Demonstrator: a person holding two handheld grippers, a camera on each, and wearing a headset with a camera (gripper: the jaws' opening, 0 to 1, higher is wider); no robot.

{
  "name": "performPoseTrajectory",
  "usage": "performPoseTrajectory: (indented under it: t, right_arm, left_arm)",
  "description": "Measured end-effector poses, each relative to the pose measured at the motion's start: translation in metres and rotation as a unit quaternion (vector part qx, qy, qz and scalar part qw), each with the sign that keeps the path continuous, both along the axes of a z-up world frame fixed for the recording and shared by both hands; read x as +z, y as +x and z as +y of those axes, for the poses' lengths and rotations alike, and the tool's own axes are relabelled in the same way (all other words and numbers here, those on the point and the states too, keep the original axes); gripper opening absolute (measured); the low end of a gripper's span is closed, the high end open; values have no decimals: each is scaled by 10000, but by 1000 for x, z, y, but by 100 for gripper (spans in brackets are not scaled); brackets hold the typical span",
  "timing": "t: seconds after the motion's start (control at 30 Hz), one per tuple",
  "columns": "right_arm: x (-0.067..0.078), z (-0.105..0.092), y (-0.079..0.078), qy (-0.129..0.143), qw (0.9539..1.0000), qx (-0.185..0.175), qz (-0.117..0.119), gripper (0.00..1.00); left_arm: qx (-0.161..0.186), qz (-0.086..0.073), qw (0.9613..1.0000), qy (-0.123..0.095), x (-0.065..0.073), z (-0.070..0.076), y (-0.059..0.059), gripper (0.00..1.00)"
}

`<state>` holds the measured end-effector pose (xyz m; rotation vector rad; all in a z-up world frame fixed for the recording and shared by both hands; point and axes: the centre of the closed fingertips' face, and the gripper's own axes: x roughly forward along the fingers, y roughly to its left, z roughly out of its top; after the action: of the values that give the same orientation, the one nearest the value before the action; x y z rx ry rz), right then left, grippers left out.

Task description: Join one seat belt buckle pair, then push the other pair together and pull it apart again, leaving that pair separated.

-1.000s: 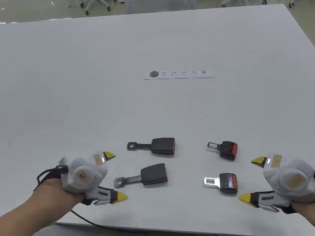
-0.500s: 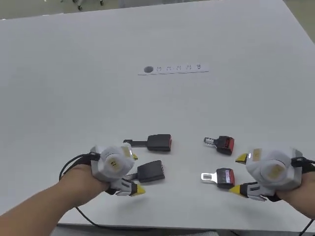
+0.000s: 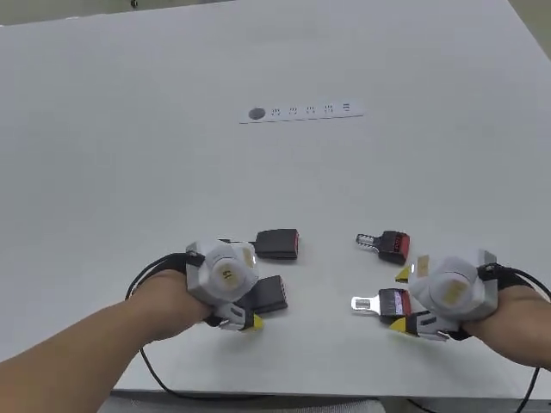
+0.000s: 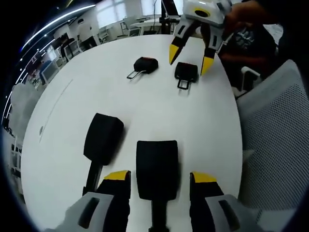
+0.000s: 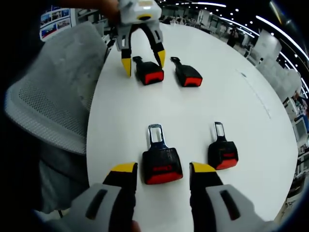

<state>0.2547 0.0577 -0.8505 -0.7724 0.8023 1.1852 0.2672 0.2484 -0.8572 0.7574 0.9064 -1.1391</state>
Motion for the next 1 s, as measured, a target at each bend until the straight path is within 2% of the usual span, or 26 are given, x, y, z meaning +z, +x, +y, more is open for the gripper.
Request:
performPoseTrajectory:
  t: [0.07, 0.2, 0.37, 0.53, 0.57, 0.63, 0.77, 1.0]
  right_arm:
    - [-2, 0, 0, -5, 10000, 3, 22, 45]
    - [-7, -2, 1, -44, 10000, 17, 56, 44]
    - [-11, -2, 1, -82, 9999, 13, 128, 42]
    - [-13, 0, -1, -125, 9996, 25, 249, 38]
    - [-13, 0, -1, -146, 9996, 44, 245, 38]
    - [-13, 1, -1, -151, 9996, 48, 250, 38]
    - [-14, 1, -1, -206, 9993, 167, 247, 37]
    - [-14, 0, 0, -20, 9991, 152, 395, 36]
  left_arm:
    - [-32, 87, 10000, 28, -2, 0, -1, 43]
    - [-201, 106, 9997, 125, -4, -1, -2, 40]
    - [-324, 109, 9994, 113, -4, -3, 0, 35]
    - [-507, 86, 9985, 168, -4, -4, -1, 35]
    - [-744, -6, 9970, 232, -4, -5, -1, 35]
    - [-819, 2, 9961, 325, -4, -5, -3, 35]
    - [-868, 50, 9954, 401, -5, -5, -2, 34]
    - [-901, 91, 9952, 372, -5, -5, -4, 34]
